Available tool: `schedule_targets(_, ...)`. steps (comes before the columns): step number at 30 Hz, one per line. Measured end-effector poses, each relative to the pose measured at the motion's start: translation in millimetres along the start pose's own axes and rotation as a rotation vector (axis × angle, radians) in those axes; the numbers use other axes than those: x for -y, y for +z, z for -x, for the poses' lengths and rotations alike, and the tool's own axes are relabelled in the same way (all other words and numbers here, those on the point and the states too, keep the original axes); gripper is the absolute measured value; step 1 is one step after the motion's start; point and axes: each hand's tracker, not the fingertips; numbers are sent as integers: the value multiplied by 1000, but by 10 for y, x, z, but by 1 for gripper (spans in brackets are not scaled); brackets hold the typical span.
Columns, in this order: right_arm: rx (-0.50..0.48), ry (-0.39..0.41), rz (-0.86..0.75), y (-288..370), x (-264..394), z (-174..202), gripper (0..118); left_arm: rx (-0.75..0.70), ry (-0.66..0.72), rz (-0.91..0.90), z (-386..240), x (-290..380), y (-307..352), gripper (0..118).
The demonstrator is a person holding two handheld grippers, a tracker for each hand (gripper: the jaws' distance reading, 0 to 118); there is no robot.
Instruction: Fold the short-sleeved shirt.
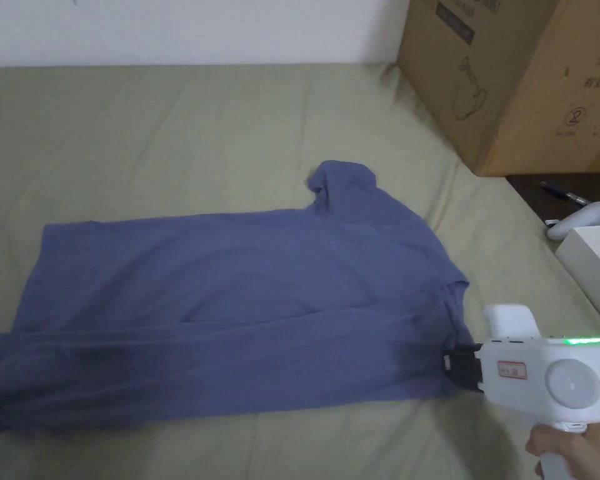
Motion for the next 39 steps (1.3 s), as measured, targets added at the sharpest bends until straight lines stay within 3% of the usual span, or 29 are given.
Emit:
schedule_targets(4,30,-19,15,141,-4,80,12,26,-2,-2,57,12,119,5)
schedule_targets(8,-56,-124,-30,523,19,-9,12,64,-17,-5,126,94,356,5)
schedule_targets(12,-12,-64,-19,871,157,-43,12,58,-43,11,218,250,575,5)
schedule_targets(18,14,-65,87,1231,809,-87,12,59,-91,42,224,806,768,5)
schedule_targets(23,12,-63,122,1050,1177,-137,14,64,-73,105,234,1160,613,6)
schedule_targets(24,31,-77,120,1021,1144,-131,27,62,-55,98,251,1172,575,11)
schedule_targets(25,82,-79,127,1011,1109,-124,48,44,-53,95,241,1177,559,30)
schedule_targets(26,83,-73,114,1030,1059,-121,83,9,-73,87,239,1165,556,73)
schedule_targets(27,83,-69,86,1081,1007,-127,96,7,-83,72,224,1102,647,100)
schedule_targets(28,80,-63,51,1139,931,-126,97,22,-85,51,215,1061,695,110)
schedule_targets(31,112,-28,2,1251,644,-88,96,62,-48,-9,217,800,777,110)
schedule_targets(33,99,-16,-29,1277,418,-89,87,91,-42,-67,154,562,819,103)
schedule_targets(34,93,-17,-41,1268,304,-72,69,106,-35,-84,116,446,830,88)
schedule_targets(35,91,-16,-50,1247,174,-45,39,123,-28,-109,-88,301,910,55)
schedule_targets(36,96,-22,-61,1189,53,-34,17,139,-32,-122,-158,170,879,20)
schedule_targets(37,102,-30,-75,1133,-53,-17,6,133,-29,-115,-213,56,802,0)
schedule_targets(39,67,-67,-84,956,-322,-25,0,112,-50,-137,-386,-149,641,0)
